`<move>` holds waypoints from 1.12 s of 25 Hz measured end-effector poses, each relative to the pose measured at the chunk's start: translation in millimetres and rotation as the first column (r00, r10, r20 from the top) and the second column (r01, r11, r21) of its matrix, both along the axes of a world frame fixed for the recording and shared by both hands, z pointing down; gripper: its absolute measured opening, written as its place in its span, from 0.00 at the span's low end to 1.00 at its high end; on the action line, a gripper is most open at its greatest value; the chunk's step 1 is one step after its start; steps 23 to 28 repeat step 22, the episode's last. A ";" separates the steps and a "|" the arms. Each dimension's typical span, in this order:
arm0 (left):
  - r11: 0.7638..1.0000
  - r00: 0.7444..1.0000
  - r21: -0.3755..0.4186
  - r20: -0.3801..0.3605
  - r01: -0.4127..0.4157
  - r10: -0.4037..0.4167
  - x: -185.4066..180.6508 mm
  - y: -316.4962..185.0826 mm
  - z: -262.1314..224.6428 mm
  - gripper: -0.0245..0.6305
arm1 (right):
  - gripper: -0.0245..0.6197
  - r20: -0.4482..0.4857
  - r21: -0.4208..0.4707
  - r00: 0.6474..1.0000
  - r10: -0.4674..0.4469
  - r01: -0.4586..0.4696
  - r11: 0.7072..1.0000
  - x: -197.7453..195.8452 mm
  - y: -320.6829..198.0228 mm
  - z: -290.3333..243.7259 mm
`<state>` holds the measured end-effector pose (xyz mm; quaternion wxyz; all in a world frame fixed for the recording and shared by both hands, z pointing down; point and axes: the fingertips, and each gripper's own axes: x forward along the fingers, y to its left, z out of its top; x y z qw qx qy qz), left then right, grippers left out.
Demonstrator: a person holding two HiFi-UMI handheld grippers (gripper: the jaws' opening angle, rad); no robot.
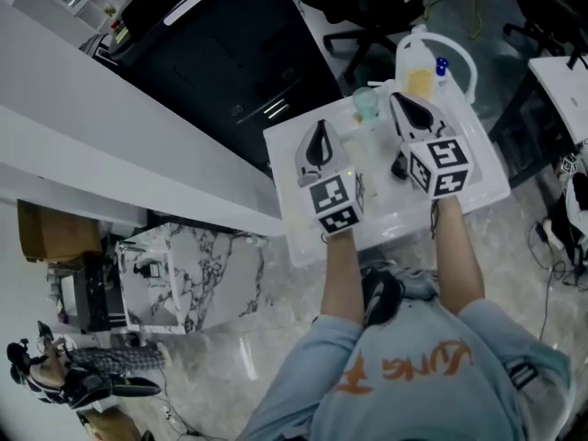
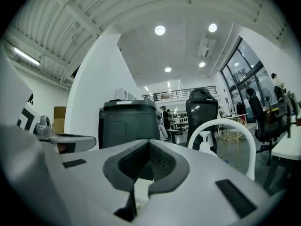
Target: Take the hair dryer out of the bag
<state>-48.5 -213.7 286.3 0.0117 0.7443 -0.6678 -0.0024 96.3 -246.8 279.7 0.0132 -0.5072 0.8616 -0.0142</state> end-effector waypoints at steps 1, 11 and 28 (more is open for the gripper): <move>1.000 1.000 0.000 -0.005 -0.005 0.005 0.0 1.5 2.5 0.04 | 0.04 -0.015 -0.002 1.000 -0.005 0.005 1.000 -2.6 2.0 2.3; 0.999 0.999 0.014 0.005 -0.040 0.040 5.0 1.2 1.8 0.04 | 0.04 -0.086 0.013 0.996 -0.021 0.022 1.000 -6.6 4.4 6.5; 0.999 0.998 -0.005 0.037 -0.048 0.048 4.6 -7.3 5.4 0.04 | 0.04 -0.117 0.041 0.992 -0.050 0.055 0.998 -12.5 0.6 0.6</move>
